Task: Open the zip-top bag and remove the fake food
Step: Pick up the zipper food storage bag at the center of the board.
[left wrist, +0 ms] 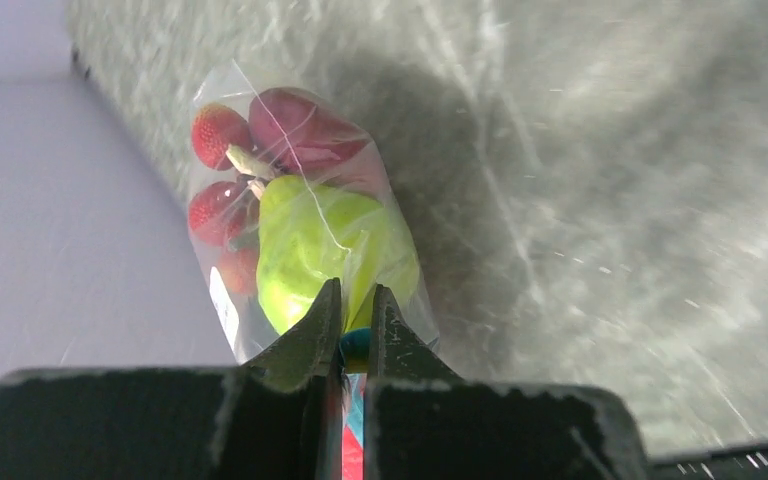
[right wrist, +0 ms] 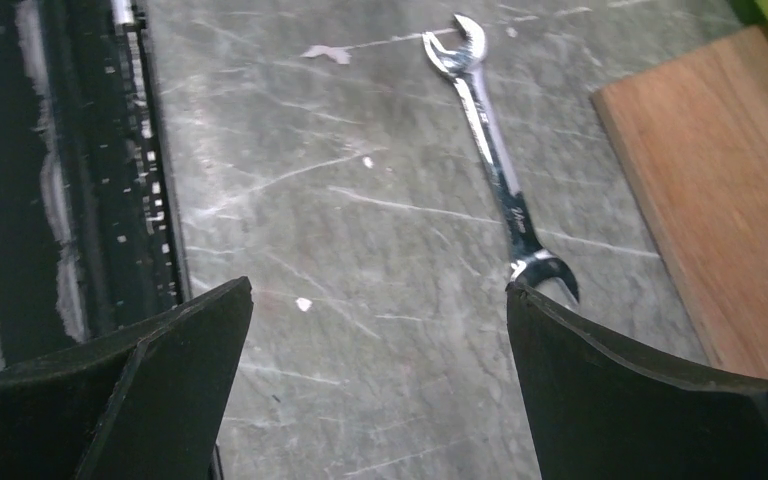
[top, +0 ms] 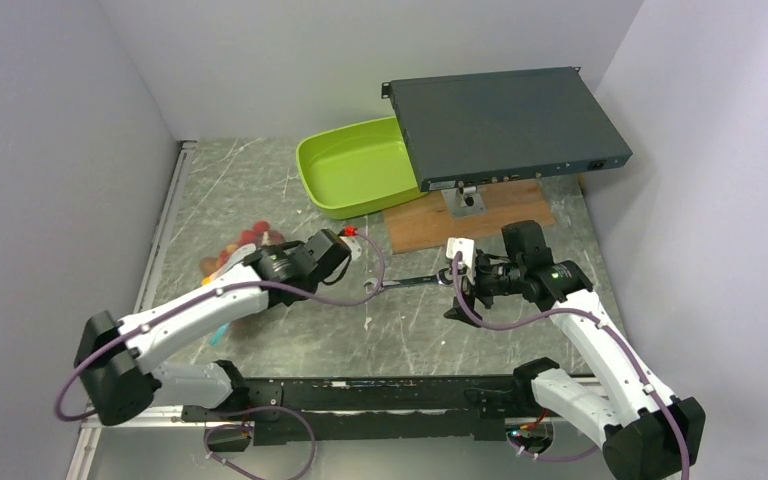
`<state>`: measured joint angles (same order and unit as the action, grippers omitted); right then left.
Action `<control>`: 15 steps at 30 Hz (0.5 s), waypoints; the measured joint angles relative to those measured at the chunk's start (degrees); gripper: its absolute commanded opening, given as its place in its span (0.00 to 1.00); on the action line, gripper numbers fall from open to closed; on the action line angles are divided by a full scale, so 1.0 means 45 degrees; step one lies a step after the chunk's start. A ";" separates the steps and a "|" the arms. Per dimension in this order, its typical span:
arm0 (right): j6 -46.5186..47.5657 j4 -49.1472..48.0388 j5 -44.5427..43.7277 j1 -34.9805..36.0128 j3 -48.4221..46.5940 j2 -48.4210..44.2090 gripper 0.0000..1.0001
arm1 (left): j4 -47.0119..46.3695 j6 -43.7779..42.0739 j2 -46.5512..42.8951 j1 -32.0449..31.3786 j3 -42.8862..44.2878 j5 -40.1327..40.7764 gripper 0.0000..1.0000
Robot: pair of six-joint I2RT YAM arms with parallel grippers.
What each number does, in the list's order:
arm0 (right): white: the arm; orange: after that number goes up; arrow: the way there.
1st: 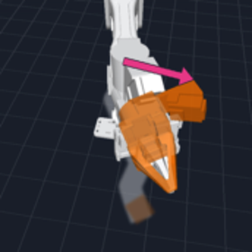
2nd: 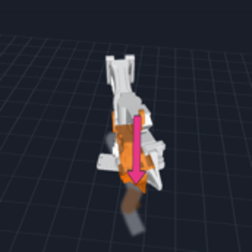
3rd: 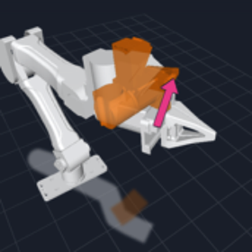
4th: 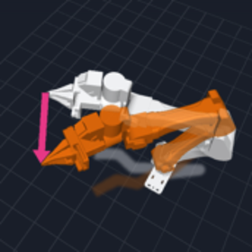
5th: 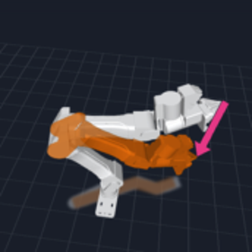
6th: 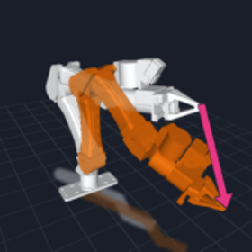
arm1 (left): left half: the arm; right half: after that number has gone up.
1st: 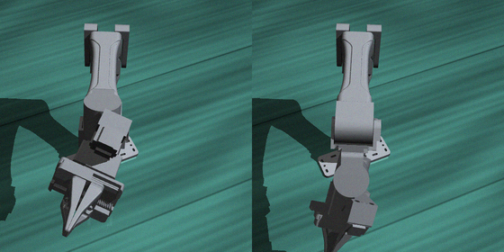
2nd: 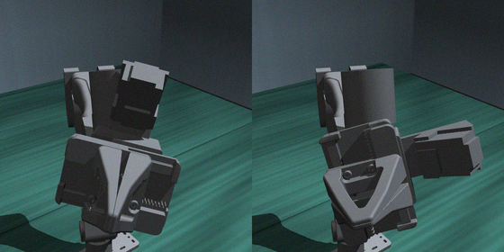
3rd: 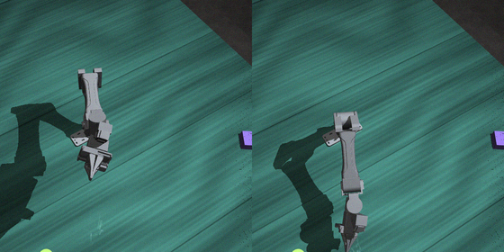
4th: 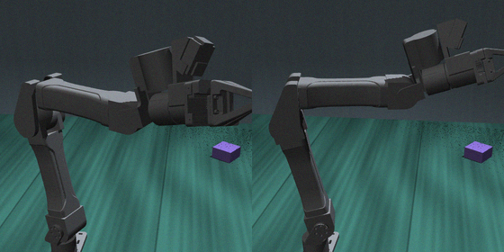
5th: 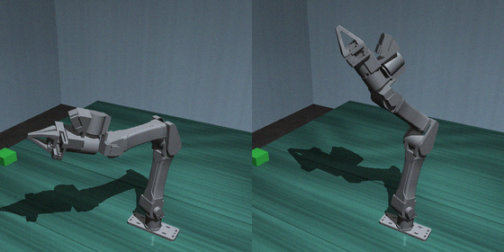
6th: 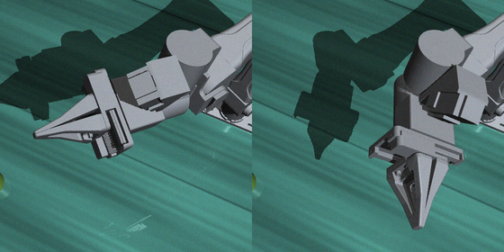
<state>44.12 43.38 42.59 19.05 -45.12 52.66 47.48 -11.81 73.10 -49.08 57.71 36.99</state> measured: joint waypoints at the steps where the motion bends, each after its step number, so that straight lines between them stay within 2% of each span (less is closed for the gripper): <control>1: 0.0219 0.0199 0.0151 0.0000 0.0000 0.0000 1.00 | 0.0262 -0.0019 -0.0325 -0.0209 0.0126 -0.0432 0.00; 8: 0.1938 0.1564 0.1530 -0.0005 -0.0005 0.0165 1.00 | 0.1938 -0.0223 -0.2079 -0.1583 0.1350 -0.2812 0.00; 15: 0.3021 0.2225 0.2356 -0.0068 -0.0005 0.0311 1.00 | 0.3011 -0.0228 -0.2365 -0.2327 0.2103 -0.3084 0.00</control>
<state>57.71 53.39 53.19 18.74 -45.15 54.06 61.04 -12.84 62.46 -59.55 67.18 23.11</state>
